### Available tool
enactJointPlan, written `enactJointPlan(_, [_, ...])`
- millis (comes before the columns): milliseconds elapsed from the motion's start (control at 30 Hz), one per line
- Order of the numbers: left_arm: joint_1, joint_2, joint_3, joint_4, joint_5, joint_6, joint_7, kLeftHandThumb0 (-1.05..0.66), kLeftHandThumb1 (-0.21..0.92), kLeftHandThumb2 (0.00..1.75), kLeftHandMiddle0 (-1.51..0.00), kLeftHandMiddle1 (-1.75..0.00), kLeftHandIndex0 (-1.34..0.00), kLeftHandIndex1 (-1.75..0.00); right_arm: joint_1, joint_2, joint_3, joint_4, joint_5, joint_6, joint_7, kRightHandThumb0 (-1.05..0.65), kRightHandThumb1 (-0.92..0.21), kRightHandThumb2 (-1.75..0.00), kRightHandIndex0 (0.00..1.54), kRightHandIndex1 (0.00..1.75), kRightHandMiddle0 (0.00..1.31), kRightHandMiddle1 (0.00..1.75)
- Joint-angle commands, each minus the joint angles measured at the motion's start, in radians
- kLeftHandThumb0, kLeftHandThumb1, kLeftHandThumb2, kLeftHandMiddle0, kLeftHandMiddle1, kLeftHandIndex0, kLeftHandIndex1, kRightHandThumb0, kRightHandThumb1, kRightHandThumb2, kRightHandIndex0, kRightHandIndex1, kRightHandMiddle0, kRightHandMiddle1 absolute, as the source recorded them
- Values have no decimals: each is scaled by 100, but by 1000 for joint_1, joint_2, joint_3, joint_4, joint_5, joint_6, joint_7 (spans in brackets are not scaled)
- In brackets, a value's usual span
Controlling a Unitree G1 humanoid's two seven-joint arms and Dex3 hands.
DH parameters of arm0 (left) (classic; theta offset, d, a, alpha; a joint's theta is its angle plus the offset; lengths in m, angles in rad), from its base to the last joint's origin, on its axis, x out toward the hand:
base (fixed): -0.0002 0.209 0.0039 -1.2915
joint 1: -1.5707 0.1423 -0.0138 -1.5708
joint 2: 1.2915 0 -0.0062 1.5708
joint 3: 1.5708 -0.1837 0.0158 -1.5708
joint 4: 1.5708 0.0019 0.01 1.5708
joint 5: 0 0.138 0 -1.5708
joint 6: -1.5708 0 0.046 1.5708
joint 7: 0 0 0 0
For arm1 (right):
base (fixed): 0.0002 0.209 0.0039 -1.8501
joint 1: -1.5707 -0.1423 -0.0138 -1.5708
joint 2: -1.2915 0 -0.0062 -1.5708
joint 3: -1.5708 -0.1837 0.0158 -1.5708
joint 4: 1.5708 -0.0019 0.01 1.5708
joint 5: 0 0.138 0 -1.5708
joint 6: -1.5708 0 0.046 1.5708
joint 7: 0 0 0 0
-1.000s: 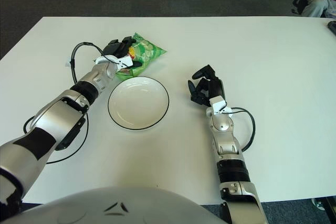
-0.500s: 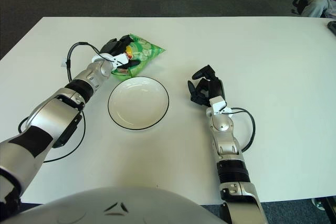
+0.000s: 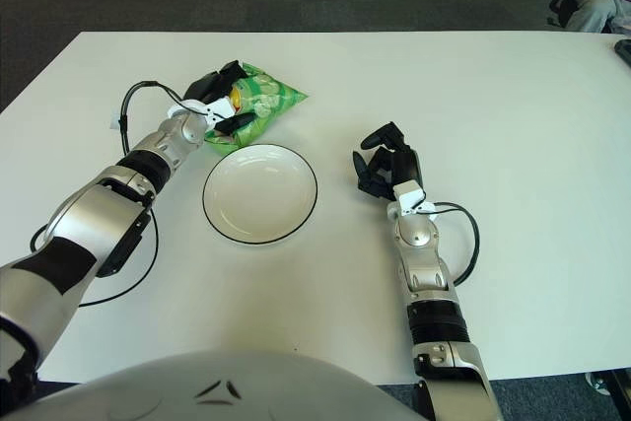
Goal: Put the snack into the plate.
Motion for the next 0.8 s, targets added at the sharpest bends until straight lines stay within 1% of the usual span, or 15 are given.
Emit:
enactJointPlan(0, [38,35,10,4,-2,-29,19,0,30,134,-59,-174,-43,-174,39,6,5,48,-14,52,11,-40,-61,-92,85,175,40,175])
enactJointPlan(100, [38,59,9,-23,8,-85,73,0,31,133,-59,-173,-42,-175,36,5,4,52,-13,50,12,-40,-61,-92,85,175,40,175])
enactJointPlan(267, [39,78,11,-46,17,-156,160,0,31,132,-60,-171,-42,-175,34,4,3,57,-12,49,12,-40,-61,-92,85,175,40,175])
enactJointPlan(400, [27,99,5,-55,40,-246,269,0,30,132,-61,-170,-42,-175,30,3,3,66,-13,46,12,-40,-61,-92,85,175,40,175])
enactJointPlan(500, [4,124,-8,-65,81,-319,375,0,29,133,-62,-169,-43,-175,27,2,3,72,-16,44,10,-40,-61,-92,85,175,40,175])
enactJointPlan(567, [-4,129,-13,-60,98,-338,410,0,29,134,-63,-168,-44,-175,26,2,3,74,-17,43,9,-40,-61,-93,85,175,40,175])
enactJointPlan(667, [-32,154,-35,-71,151,-347,498,0,28,134,-63,-167,-44,-175,25,2,5,77,-23,43,5,-40,-61,-93,85,175,40,175])
enactJointPlan(767, [-53,167,-32,-82,162,-347,519,0,28,134,-64,-167,-45,-175,25,2,6,77,-26,43,3,-40,-61,-93,85,175,40,175])
